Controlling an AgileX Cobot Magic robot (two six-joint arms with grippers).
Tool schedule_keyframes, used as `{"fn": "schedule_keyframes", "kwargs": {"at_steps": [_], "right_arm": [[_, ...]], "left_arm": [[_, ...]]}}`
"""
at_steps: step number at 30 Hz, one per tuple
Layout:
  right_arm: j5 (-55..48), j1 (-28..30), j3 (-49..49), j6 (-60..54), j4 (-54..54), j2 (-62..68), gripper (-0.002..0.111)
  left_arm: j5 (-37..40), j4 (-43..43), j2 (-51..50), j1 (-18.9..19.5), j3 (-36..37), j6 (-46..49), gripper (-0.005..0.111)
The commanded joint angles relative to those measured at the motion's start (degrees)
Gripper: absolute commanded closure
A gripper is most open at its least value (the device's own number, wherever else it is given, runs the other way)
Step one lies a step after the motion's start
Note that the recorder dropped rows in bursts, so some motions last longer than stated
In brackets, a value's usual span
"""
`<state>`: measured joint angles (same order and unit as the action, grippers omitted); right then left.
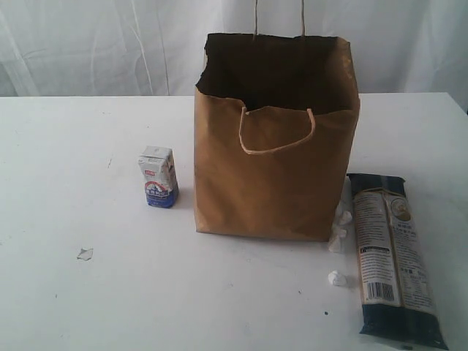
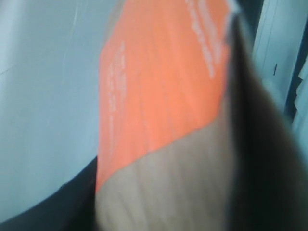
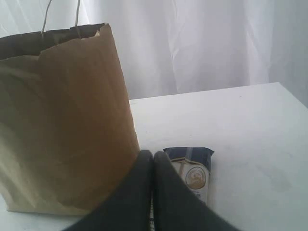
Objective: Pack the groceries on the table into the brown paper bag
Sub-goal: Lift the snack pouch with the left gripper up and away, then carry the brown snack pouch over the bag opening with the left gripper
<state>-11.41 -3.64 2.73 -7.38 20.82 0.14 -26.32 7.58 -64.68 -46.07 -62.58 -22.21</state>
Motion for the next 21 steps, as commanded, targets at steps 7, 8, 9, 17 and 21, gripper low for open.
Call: {"fn": "schedule_keyframes", "kwargs": {"at_steps": [7, 8, 9, 17, 21], "right_arm": [[1.7, 0.3, -0.2, 0.1, 0.0, -0.1, 0.108], [1.7, 0.3, -0.2, 0.1, 0.0, -0.1, 0.108], [1.7, 0.3, -0.2, 0.1, 0.0, -0.1, 0.108], [2.6, 0.3, -0.2, 0.1, 0.1, -0.1, 0.108], [2.7, 0.3, -0.2, 0.1, 0.1, -0.1, 0.108]], "left_arm": [[-8.7, 18.8, -13.0, -0.4, -11.6, -6.3, 0.107], [-7.9, 20.8, -14.3, -0.4, -12.4, -6.3, 0.107], [-7.0, 22.3, -15.4, -0.4, -13.0, -6.3, 0.107], [0.3, 26.7, -19.8, -0.4, -14.8, -6.2, 0.107], [16.3, 27.4, -20.0, -0.4, -14.8, -6.0, 0.107]]}}
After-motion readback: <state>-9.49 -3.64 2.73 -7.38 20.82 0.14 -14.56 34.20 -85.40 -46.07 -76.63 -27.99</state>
